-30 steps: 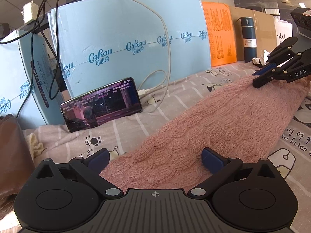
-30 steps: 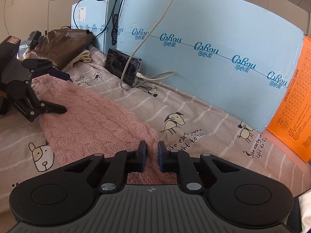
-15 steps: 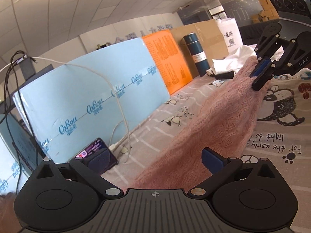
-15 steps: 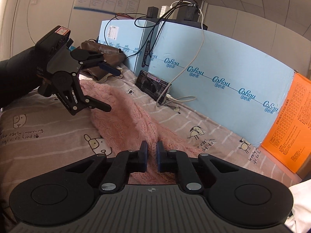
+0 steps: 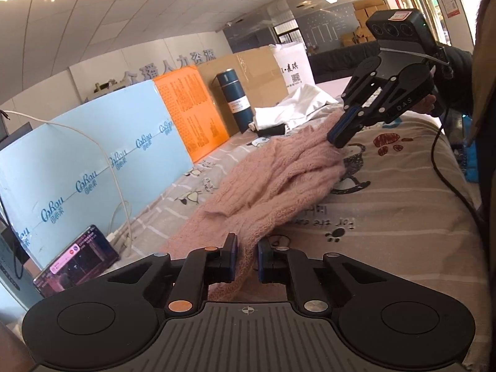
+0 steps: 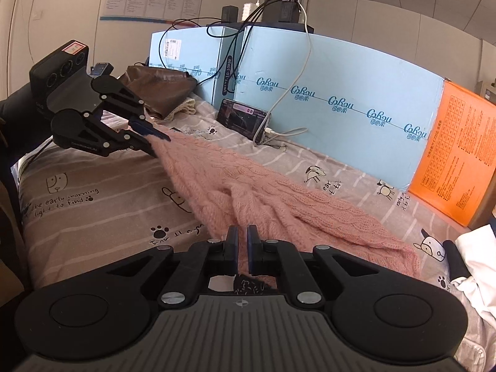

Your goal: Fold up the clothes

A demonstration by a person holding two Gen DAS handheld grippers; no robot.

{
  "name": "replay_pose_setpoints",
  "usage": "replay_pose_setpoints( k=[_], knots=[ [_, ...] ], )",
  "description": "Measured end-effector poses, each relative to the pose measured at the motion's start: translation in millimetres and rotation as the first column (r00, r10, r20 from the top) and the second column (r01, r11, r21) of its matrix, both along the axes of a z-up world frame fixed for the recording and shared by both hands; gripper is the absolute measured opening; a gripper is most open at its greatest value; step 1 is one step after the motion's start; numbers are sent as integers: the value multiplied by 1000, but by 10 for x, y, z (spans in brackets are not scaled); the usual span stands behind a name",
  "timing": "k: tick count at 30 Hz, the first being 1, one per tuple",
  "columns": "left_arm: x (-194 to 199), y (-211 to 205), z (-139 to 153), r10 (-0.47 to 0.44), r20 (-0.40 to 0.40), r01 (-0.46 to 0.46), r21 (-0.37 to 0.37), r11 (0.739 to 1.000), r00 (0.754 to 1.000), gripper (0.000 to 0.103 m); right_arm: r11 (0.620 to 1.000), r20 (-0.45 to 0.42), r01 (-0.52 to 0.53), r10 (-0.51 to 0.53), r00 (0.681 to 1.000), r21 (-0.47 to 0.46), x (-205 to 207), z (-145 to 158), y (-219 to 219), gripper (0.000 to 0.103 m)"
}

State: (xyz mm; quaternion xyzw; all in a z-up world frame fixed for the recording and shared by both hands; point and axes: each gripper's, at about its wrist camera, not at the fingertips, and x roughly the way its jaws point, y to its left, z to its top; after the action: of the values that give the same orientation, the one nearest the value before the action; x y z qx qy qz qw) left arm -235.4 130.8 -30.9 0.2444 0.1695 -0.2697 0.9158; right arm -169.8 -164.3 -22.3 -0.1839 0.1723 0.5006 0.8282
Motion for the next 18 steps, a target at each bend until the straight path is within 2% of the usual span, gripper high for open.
replay_pose_setpoints(
  k=[6,9,11,13,14,17,18],
  knots=[
    [-267,-35,-106,-67,-111,62,-50,997,992,12,999,-18,30,-29,999,45,-49,43,-33,6],
    [-350,-15,-130,-86,-136,77,-72,994,987,12,999,-20,19,-18,1000,44,-28,57,53,7],
    [-403,15,-120,-96,-140,83,-95,992,985,12,999,-18,7,-6,1000,45,-14,65,120,14],
    [-430,67,-79,-97,-133,79,-135,988,986,17,999,-19,-1,2,1000,49,14,76,189,29],
    [-434,102,-50,-95,-125,74,-159,984,988,18,999,-22,-1,2,1000,52,34,80,224,32],
    [-429,231,33,-37,-78,20,-206,978,996,19,998,-28,8,-6,1000,56,106,90,339,40],
    [-423,270,54,-12,-64,-2,-218,976,998,25,998,-29,14,-12,1000,57,134,91,378,44]
  ],
)
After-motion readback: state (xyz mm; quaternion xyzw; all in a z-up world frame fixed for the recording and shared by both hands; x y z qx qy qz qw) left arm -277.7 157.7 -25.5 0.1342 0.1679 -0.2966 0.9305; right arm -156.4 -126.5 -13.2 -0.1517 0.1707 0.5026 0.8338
